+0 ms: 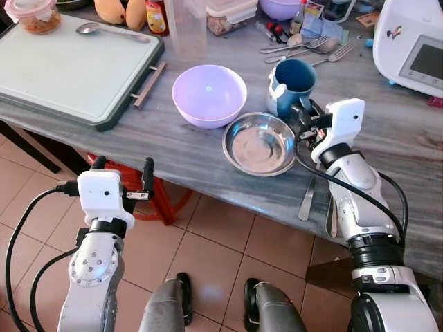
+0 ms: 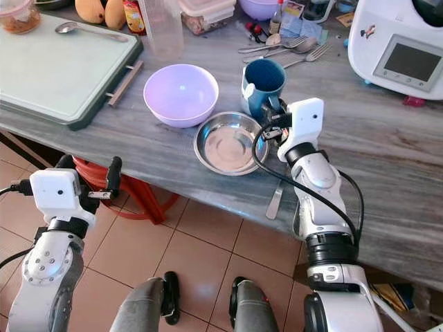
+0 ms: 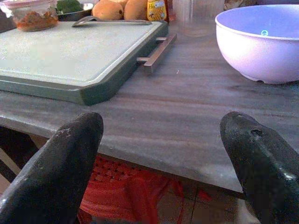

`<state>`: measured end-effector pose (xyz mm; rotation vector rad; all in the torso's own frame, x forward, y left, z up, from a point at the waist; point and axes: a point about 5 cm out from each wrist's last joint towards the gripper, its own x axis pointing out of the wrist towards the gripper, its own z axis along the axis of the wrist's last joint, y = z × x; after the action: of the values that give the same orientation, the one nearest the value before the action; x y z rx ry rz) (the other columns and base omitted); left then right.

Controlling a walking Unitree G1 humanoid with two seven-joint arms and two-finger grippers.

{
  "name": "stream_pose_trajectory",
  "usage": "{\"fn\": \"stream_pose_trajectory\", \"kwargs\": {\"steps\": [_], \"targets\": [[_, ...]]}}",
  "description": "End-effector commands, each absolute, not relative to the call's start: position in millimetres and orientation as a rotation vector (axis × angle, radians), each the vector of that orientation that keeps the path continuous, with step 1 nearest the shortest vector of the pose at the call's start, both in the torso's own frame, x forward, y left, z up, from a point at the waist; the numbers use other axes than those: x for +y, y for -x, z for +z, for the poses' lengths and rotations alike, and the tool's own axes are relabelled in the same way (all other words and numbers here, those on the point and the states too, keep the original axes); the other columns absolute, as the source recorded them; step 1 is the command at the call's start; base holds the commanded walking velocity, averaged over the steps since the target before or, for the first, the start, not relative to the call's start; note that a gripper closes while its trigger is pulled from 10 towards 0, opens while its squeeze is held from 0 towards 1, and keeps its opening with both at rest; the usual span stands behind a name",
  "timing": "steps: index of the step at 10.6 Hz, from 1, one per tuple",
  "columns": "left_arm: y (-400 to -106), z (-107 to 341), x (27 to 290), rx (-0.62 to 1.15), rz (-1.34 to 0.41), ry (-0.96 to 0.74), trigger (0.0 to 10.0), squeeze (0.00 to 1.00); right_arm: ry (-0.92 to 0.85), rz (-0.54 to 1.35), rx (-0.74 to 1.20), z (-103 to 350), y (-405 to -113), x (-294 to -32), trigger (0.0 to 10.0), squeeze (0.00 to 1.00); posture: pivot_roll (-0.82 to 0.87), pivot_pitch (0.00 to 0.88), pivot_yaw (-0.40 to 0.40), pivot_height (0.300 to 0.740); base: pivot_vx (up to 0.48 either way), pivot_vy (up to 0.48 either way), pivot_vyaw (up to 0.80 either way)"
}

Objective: Setting the table

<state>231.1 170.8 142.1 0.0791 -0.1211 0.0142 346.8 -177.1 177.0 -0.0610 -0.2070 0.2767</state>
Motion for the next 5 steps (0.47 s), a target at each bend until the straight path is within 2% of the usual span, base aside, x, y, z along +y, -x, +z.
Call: {"fn": "stream_pose_trajectory", "kwargs": {"steps": [1, 5], "targets": [[-227.6, 143.7, 171.7, -0.118, 0.008, -0.085, 10.0, 0.00, 0.054, 0.263, -0.208, 175.8, -346.6, -180.5, 10.0, 1.00, 0.06, 0.283, 0.008, 0.740, 0.000, 0.000, 0.00], [-228.0, 140.9, 168.9, -0.106, -0.007, -0.083, 10.0, 0.00, 0.093, 0.232, -0.239, 179.4, -340.3, -186.2, 10.0, 1.00, 0.04, 0.270, 0.010, 0.740, 0.000, 0.000, 0.00]]}}
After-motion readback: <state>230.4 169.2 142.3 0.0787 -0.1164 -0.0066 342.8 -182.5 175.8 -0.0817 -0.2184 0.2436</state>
